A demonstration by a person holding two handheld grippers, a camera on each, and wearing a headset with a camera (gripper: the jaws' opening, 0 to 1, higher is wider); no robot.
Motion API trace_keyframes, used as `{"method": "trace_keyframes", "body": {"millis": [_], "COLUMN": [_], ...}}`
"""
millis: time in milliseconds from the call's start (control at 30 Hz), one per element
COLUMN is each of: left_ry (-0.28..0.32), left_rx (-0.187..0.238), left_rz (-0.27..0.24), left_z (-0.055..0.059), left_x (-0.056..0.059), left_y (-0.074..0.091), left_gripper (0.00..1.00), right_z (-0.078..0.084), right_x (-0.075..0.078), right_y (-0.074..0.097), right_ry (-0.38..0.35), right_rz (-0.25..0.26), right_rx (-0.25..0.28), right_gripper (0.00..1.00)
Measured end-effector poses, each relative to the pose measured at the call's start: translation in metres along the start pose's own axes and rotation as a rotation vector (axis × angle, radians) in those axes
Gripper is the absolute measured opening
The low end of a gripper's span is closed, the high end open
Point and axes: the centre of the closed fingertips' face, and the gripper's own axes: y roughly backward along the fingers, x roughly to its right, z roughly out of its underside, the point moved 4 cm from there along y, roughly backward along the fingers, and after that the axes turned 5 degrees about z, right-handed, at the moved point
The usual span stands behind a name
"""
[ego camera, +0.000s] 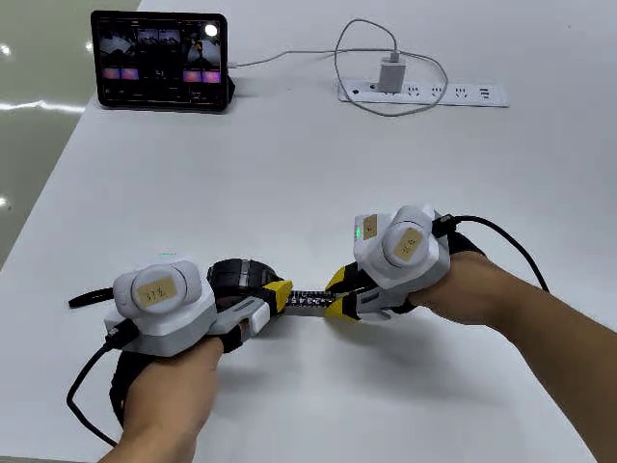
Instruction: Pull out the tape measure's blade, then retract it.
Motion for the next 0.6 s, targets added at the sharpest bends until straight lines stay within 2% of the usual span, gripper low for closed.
{"method": "trace_keyframes", "body": {"millis": [600], "left_ry": [0.012], "left_rx": [0.008], "left_rz": [0.006], "left_z": [0.0], "left_x": [0.0], "left_y": [0.0], "left_gripper": [0.6], "right_z": [-0.015], "right_x": [0.0], "right_y": [-0.014], "right_ry": [-0.011], "right_rz": [-0.011], "right_rx": [0.021], "right_gripper": [0.11]}}
